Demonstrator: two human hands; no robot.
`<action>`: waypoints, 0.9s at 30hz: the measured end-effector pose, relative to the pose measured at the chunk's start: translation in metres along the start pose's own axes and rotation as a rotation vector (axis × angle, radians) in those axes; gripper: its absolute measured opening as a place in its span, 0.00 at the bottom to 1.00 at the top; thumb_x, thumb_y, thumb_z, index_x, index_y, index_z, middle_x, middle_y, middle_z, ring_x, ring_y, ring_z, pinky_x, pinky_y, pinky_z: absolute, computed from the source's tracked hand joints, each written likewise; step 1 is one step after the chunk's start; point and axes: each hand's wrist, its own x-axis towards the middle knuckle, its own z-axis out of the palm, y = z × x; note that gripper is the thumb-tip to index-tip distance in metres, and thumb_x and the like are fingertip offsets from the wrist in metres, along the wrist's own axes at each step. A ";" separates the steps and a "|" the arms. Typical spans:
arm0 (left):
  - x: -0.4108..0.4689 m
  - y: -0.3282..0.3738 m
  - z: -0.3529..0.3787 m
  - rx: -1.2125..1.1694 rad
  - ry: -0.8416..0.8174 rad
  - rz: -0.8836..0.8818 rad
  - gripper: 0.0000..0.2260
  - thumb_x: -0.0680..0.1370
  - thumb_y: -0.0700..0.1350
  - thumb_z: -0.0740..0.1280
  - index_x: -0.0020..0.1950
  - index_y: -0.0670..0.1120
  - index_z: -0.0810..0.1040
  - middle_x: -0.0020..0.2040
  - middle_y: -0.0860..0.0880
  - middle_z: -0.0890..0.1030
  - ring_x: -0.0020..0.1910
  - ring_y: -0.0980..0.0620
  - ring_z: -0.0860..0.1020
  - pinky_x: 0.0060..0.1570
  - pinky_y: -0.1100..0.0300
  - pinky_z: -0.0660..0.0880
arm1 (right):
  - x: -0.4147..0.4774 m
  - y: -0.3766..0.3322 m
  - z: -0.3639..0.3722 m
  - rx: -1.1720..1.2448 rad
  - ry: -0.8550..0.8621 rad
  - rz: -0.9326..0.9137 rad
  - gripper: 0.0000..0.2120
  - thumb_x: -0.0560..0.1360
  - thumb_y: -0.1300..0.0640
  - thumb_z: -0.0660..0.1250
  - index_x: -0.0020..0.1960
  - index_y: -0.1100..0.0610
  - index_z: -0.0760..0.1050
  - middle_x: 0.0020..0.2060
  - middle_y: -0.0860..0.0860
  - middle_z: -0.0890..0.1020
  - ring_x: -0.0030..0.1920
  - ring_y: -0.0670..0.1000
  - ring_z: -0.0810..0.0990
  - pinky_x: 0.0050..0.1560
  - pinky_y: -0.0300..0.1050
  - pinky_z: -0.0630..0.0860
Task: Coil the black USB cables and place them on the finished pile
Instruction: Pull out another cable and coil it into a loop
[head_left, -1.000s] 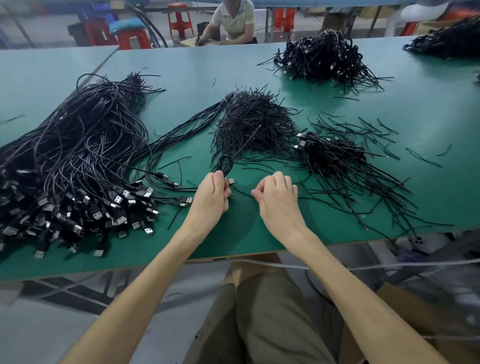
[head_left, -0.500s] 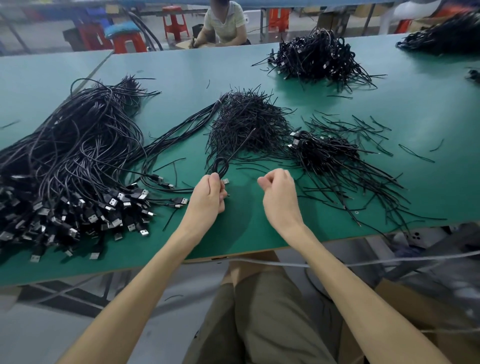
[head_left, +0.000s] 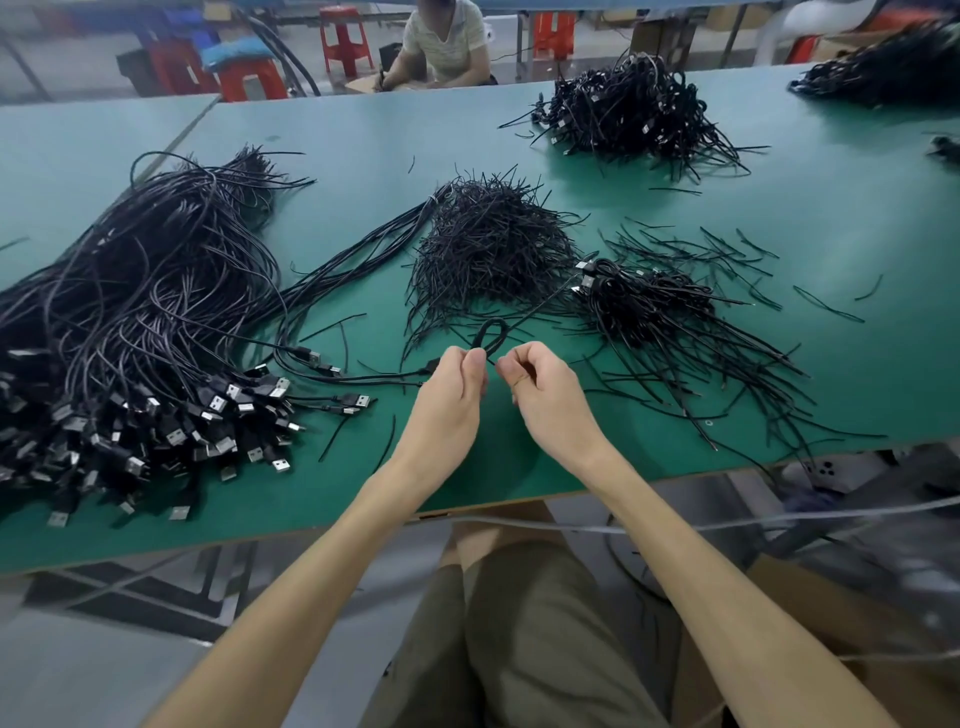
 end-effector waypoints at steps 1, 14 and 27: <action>0.001 0.000 0.000 -0.015 0.004 0.002 0.17 0.87 0.53 0.52 0.44 0.45 0.69 0.36 0.52 0.71 0.34 0.51 0.68 0.39 0.48 0.69 | 0.000 0.001 0.000 -0.001 -0.004 0.001 0.10 0.84 0.52 0.62 0.50 0.58 0.74 0.36 0.46 0.76 0.36 0.44 0.72 0.37 0.33 0.67; 0.009 0.009 -0.047 -0.290 -0.584 -0.201 0.16 0.87 0.53 0.54 0.43 0.46 0.68 0.31 0.53 0.62 0.26 0.54 0.56 0.23 0.66 0.55 | -0.001 0.000 -0.014 0.280 -0.242 -0.177 0.23 0.75 0.57 0.76 0.68 0.49 0.75 0.49 0.48 0.82 0.47 0.49 0.78 0.55 0.48 0.76; 0.004 0.007 -0.045 -0.330 -0.508 -0.275 0.18 0.87 0.54 0.55 0.40 0.48 0.68 0.30 0.53 0.61 0.25 0.55 0.56 0.23 0.65 0.53 | -0.002 0.006 -0.012 0.175 -0.224 -0.144 0.11 0.74 0.50 0.76 0.56 0.49 0.82 0.56 0.48 0.82 0.59 0.51 0.80 0.58 0.56 0.76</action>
